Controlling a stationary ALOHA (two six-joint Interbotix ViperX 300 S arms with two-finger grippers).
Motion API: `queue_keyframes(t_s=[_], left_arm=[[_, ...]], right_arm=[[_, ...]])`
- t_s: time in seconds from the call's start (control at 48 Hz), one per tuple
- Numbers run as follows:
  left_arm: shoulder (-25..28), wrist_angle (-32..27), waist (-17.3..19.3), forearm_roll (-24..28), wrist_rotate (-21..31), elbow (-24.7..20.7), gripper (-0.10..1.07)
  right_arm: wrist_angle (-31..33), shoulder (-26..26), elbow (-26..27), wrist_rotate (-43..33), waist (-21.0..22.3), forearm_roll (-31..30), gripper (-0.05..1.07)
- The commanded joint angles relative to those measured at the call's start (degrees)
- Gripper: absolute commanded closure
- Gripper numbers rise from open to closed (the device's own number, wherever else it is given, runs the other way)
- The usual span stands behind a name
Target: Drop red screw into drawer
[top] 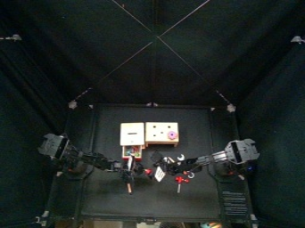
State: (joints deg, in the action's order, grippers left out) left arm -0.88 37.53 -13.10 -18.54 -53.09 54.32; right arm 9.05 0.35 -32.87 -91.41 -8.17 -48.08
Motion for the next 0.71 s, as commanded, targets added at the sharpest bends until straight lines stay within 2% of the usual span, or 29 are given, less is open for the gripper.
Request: queue_keyframes(t_s=[0.0,0.146,0.375,0.688], left_arm=[[-1.76,0.62,0.26,-1.85,0.09,0.26,0.4],[-4.48,1.05,0.53,-6.15,0.09,2.46,0.4],[-12.22,1.49,0.62,-12.3,0.0,7.91,0.4],[-21.53,0.88,2.99,-16.08,0.09,15.64,0.39]], right_arm=[[0.97,-3.96,-0.35,0.0,-0.7,0.18,-0.01],[2.9,-5.98,-1.85,-0.09,-1.41,0.18,-0.01],[5.54,-6.5,-3.34,-0.26,-1.58,0.26,-0.01],[9.49,-6.5,-3.69,-0.26,-1.58,0.09,-0.01]])
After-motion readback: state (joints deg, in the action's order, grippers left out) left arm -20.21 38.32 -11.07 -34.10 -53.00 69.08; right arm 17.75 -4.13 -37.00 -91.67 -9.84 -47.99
